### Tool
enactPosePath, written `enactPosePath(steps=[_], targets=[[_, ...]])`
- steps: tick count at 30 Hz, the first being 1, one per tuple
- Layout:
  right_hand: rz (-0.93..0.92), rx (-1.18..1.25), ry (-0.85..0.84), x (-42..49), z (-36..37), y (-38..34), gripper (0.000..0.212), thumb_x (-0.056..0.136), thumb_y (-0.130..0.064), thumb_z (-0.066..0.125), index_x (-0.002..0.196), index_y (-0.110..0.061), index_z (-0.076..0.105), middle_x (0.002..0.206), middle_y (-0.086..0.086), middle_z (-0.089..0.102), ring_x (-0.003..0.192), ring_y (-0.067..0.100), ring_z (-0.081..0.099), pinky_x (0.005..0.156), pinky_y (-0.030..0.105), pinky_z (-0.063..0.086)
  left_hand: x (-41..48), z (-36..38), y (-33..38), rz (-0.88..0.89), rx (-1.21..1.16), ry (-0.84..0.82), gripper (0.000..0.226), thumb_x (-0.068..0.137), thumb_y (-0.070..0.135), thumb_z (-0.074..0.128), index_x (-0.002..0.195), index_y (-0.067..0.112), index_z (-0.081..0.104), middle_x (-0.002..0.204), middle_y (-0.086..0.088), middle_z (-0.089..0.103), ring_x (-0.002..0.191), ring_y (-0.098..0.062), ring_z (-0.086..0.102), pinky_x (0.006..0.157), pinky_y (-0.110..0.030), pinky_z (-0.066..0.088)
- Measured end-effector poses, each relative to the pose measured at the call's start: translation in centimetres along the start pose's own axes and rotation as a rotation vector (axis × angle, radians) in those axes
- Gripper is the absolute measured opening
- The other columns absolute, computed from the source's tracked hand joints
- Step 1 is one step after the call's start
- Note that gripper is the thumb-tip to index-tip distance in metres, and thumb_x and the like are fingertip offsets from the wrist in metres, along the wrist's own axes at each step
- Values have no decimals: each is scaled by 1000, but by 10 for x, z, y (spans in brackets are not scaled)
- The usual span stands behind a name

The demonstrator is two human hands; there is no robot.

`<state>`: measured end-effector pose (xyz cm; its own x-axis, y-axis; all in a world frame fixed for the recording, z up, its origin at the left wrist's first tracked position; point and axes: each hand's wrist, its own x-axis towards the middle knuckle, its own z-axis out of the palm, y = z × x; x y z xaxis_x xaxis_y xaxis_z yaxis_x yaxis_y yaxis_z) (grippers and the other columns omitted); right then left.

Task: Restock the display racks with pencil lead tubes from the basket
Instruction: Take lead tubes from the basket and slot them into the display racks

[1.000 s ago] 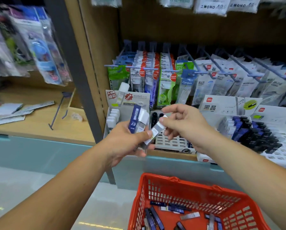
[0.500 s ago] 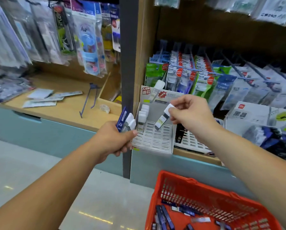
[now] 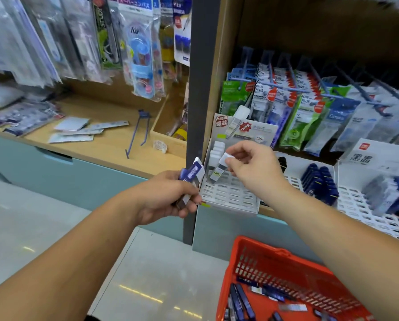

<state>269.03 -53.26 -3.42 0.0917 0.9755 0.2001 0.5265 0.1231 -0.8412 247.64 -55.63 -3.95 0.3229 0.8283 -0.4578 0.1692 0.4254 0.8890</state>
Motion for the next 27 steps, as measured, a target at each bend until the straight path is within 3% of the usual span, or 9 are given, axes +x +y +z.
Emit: enactPosePath(steps=[3,7,9,14,16,19,22,25,27], targets=[[-59,-35,-47,0,5,-2,24,93,-11,73,87,-34,70,82,-9,71,80,14,71,83,34,61,-1,-3,-1,7,-40,-47,20,105,12,55,124,4,56,90,-16,68,68,-20,61,57,-28,49],[-110,-61,-84,-2,11,-8,14,93,-8,72,94,-22,74,76,-20,66,70,-8,62,73,8,47,-2,-7,-1,30,-53,-41,26,107,22,56,126,5,58,92,-16,72,74,-23,69,49,-25,49],[-108,-72,-86,-3,11,-7,10,93,-7,72,95,-17,75,77,-21,64,67,-13,60,68,2,42,-3,-9,-2,37,-47,-30,27,106,25,58,125,7,60,93,-17,73,81,-26,73,51,-25,53],[-86,-107,-63,-6,12,-1,9,94,-9,71,95,-17,75,76,-16,65,66,-5,58,65,3,41,-5,-10,-3,40,-34,-23,27,104,27,61,122,7,62,92,-15,75,87,-28,74,58,-28,58],[-112,-150,-11,-5,16,1,11,94,-10,71,98,-19,77,82,-13,63,70,-2,57,69,10,43,-4,-11,-3,39,-34,-16,29,103,28,63,123,7,62,92,-15,75,87,-27,75,61,-30,59],[-284,-454,18,-6,21,5,11,96,-21,68,103,-25,77,91,-4,57,80,19,60,68,32,47,-5,-12,-2,35,-25,-11,32,102,30,64,123,6,62,93,-16,75,87,-28,74,61,-31,59],[-380,-643,-72,-5,25,2,15,99,-26,62,106,-27,75,96,-2,57,88,28,62,63,34,41,-6,-12,0,42,-11,-1,33,101,32,65,124,8,62,94,-15,76,87,-27,74,59,-30,58],[-261,-573,-71,-3,24,-5,23,100,-27,60,116,-33,74,100,-8,52,92,20,59,70,33,44,-5,-12,-1,51,-26,12,32,101,32,65,123,8,62,95,-15,76,87,-25,75,57,-29,56],[-195,-377,-20,-5,20,-11,28,97,-17,60,118,-30,73,103,-7,54,87,15,58,73,29,48,-4,-10,-1,74,-31,27,30,102,32,64,122,9,62,96,-16,77,83,-23,74,53,-27,52]])
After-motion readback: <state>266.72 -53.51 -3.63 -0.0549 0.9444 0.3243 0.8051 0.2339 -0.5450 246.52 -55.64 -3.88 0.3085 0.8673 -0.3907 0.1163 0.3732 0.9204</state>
